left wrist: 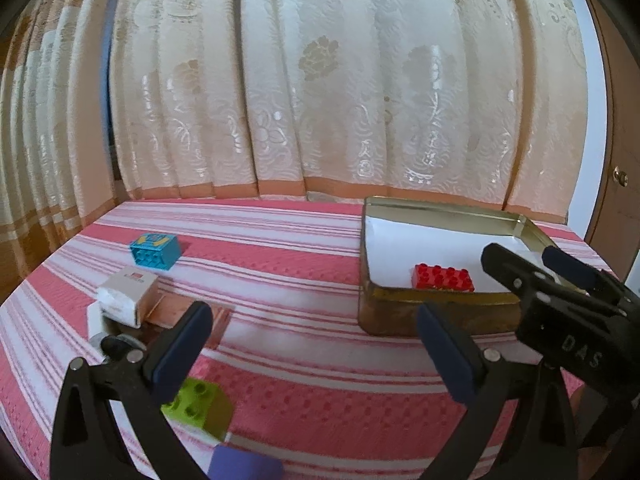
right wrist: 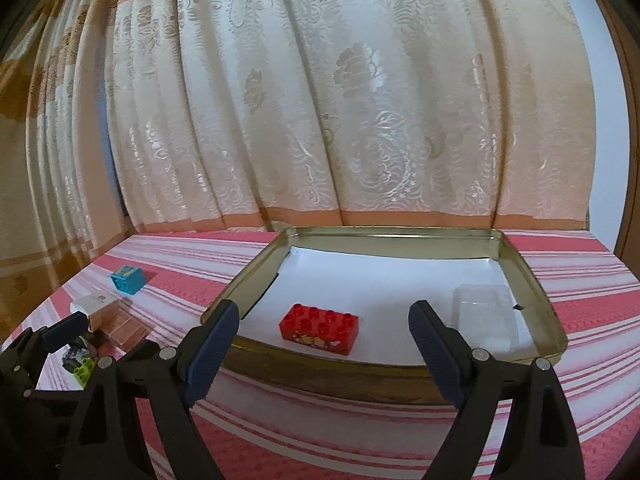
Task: Organize rigid objects
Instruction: 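Withdraw both tools from the tin back toward the remaining objects, then grasp the purple foam cube with the left tool while the right tool grasps the lime-green brick, then lift the purple cube with the left tool while the right tool lifts the green brick, then lower the purple cube into the tin and release while the right tool releases the green brick there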
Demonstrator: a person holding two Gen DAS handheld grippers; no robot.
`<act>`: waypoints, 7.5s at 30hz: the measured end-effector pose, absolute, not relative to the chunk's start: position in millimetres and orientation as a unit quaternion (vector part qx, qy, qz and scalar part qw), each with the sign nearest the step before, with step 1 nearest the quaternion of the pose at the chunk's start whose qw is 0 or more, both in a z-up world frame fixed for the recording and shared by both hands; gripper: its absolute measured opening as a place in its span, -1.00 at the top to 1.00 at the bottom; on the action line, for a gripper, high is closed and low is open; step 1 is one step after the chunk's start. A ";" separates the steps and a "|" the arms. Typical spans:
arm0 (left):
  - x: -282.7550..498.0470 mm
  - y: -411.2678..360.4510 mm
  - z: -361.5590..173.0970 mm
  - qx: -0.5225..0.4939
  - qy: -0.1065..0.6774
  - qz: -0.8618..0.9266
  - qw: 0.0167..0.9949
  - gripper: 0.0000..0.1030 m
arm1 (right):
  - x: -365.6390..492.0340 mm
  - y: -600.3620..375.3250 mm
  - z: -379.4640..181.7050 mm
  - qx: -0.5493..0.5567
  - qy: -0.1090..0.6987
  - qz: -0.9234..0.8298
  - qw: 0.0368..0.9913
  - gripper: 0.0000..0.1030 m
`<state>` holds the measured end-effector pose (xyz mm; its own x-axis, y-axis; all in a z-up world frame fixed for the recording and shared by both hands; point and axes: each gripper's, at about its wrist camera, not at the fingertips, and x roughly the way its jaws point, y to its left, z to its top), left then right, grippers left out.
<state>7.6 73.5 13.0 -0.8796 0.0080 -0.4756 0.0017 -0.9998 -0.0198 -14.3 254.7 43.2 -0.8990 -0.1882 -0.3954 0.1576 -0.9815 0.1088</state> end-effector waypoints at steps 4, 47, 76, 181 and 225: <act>20.1 58.0 11.6 -0.253 -0.039 0.967 -0.002 -0.99 | -13.4 250.7 43.1 0.209 -0.033 -0.972 0.100 -0.72; 53.1 -53.6 -31.0 -0.385 -0.049 0.919 0.076 0.24 | -0.5 143.2 19.6 0.319 0.033 -0.887 0.331 -0.72; 59.3 -84.9 -21.9 -0.357 -0.083 0.929 0.047 0.24 | -18.4 64.3 -1.1 0.385 0.086 -0.828 0.399 0.11; -34.5 137.9 55.3 -0.250 -0.005 0.946 0.205 0.65 | -59.0 335.7 64.8 0.229 -0.093 -0.963 0.104 0.10; -82.5 223.7 17.5 -0.246 0.026 0.957 0.152 -0.99 | -88.6 390.7 42.7 0.234 -0.094 -0.968 -0.012 -0.79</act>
<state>-82.5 223.7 17.5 -0.8327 0.2771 -0.4795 -0.3031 -0.9526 -0.0241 -88.6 390.7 42.7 -0.8907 -0.0214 -0.4542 -0.0666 -0.9820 0.1770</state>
